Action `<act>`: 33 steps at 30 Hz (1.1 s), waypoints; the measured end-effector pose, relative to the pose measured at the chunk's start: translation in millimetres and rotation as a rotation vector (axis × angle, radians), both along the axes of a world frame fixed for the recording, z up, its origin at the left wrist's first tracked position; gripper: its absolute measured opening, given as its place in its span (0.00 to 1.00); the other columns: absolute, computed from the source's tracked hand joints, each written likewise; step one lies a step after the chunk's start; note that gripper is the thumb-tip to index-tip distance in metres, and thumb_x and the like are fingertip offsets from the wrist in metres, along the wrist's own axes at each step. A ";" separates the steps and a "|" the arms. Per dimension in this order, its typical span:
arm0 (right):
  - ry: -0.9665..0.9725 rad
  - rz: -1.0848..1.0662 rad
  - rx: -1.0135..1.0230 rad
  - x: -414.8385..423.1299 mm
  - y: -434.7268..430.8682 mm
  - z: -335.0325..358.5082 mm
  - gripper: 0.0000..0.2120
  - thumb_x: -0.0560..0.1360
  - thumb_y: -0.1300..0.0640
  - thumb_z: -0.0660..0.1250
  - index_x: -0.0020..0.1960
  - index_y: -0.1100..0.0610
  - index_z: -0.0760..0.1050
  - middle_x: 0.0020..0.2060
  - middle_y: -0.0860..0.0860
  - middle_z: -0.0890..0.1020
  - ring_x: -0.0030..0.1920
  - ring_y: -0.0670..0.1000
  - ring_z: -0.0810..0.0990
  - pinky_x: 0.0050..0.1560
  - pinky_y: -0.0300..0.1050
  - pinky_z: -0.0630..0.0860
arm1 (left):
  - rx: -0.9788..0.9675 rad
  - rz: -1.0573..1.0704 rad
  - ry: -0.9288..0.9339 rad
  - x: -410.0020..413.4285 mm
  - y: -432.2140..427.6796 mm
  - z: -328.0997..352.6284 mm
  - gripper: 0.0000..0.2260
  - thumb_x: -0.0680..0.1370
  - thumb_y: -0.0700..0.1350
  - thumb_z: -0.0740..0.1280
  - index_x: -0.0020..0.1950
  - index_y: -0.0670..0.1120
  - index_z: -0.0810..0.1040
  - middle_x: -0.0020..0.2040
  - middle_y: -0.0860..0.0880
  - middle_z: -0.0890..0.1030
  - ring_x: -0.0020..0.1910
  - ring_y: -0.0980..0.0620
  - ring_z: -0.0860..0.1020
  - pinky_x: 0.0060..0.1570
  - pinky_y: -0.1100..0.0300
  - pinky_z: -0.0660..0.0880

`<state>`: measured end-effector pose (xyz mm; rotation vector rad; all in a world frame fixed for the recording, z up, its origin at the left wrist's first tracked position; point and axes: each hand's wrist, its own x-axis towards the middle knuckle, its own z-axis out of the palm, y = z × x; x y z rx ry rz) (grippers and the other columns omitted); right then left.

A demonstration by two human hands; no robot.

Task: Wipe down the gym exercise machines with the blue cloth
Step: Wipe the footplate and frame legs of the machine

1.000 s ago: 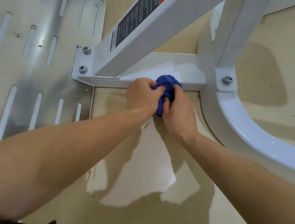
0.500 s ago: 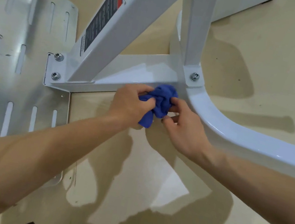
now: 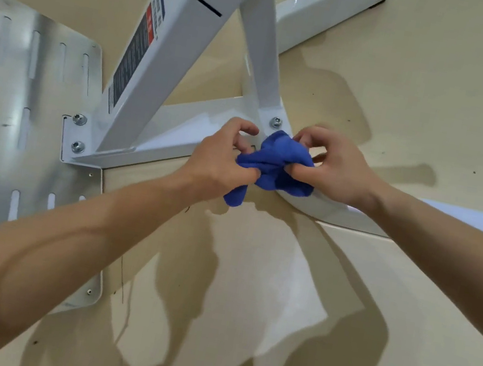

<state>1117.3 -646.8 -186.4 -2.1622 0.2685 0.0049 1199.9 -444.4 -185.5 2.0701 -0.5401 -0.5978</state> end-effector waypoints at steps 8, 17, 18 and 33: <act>0.022 -0.001 0.133 -9.1 -13.9 -6.0 0.10 0.65 0.60 0.70 0.39 0.50 0.70 0.33 0.48 0.77 0.33 0.50 0.73 0.36 0.49 0.72 | 0.209 -0.150 0.014 -11.7 -10.7 1.6 0.06 0.72 0.45 0.70 0.36 0.47 0.76 0.29 0.54 0.73 0.29 0.55 0.72 0.29 0.66 0.68; 0.096 0.177 -0.186 1.1 -17.6 12.0 0.02 0.67 0.53 0.68 0.39 0.50 0.76 0.36 0.49 0.78 0.35 0.47 0.74 0.39 0.47 0.73 | 0.235 -0.114 -0.139 -1.6 -8.2 13.0 0.05 0.72 0.44 0.68 0.40 0.43 0.79 0.41 0.45 0.77 0.37 0.48 0.74 0.38 0.54 0.73; 0.066 0.160 -0.207 0.7 -20.9 14.3 0.04 0.66 0.52 0.68 0.37 0.50 0.74 0.36 0.48 0.76 0.35 0.46 0.73 0.38 0.44 0.70 | 0.209 -0.093 -0.191 0.2 -11.3 13.5 0.04 0.71 0.45 0.69 0.40 0.45 0.79 0.44 0.47 0.77 0.40 0.50 0.76 0.40 0.56 0.74; 0.203 0.060 0.041 3.0 -48.8 6.9 0.14 0.71 0.47 0.70 0.46 0.54 0.69 0.36 0.42 0.73 0.34 0.41 0.69 0.34 0.33 0.66 | -0.062 0.096 0.266 12.5 -37.7 0.4 0.02 0.76 0.42 0.65 0.46 0.48 0.74 0.39 0.53 0.75 0.38 0.54 0.73 0.34 0.63 0.67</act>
